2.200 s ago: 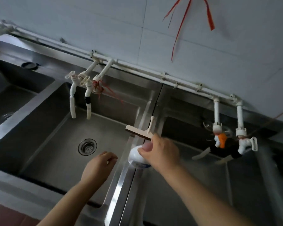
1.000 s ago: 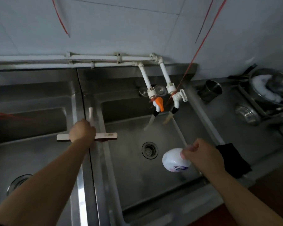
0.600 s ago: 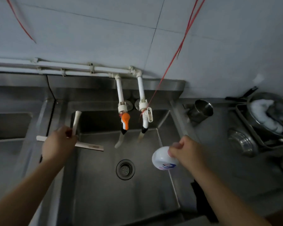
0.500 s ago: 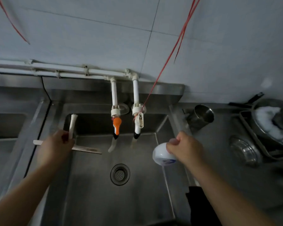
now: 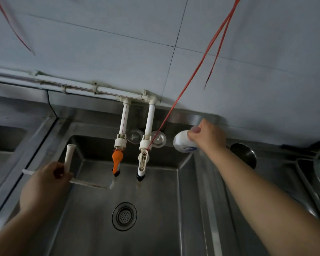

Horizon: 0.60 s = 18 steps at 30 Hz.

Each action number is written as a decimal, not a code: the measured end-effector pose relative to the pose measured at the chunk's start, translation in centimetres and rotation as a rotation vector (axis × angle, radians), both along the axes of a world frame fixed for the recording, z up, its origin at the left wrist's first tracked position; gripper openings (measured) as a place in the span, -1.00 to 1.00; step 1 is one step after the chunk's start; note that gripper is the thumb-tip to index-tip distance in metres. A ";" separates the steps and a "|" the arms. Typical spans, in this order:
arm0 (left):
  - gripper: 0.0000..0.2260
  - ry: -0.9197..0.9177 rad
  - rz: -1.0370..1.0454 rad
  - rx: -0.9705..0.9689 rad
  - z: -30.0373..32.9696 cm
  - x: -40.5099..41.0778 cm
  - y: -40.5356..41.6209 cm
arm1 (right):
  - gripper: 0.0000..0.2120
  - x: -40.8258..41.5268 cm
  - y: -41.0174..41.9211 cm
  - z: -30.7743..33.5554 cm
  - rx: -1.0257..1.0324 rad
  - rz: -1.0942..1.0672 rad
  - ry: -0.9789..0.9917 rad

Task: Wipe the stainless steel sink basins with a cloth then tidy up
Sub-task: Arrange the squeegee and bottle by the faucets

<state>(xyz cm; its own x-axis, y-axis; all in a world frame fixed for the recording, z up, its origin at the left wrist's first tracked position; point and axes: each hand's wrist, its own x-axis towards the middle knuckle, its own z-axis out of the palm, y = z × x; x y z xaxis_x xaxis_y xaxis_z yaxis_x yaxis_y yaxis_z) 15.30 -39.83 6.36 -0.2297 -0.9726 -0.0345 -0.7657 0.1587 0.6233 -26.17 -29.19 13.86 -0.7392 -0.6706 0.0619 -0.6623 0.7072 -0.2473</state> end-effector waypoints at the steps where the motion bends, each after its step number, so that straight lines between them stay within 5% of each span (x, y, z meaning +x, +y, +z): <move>1: -0.80 -0.006 -0.003 -0.003 -0.2 0.1 -0.2 | -0.68 -0.5 -0.7 -0.2 0.003 -0.002 -0.007; 18: -0.72 -0.008 0.060 -0.061 0.1 -0.5 -0.6 | -0.60 -3.0 -2.7 -1.1 0.035 0.053 -0.059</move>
<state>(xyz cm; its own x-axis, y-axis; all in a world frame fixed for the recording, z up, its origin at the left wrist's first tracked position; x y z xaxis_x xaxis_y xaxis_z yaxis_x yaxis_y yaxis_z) 14.83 -40.45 6.51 -0.1708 -0.9850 0.0233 -0.7798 0.1496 0.6079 -29.18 -31.86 12.78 -0.7042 -0.7100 -0.0052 -0.6841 0.6804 -0.2630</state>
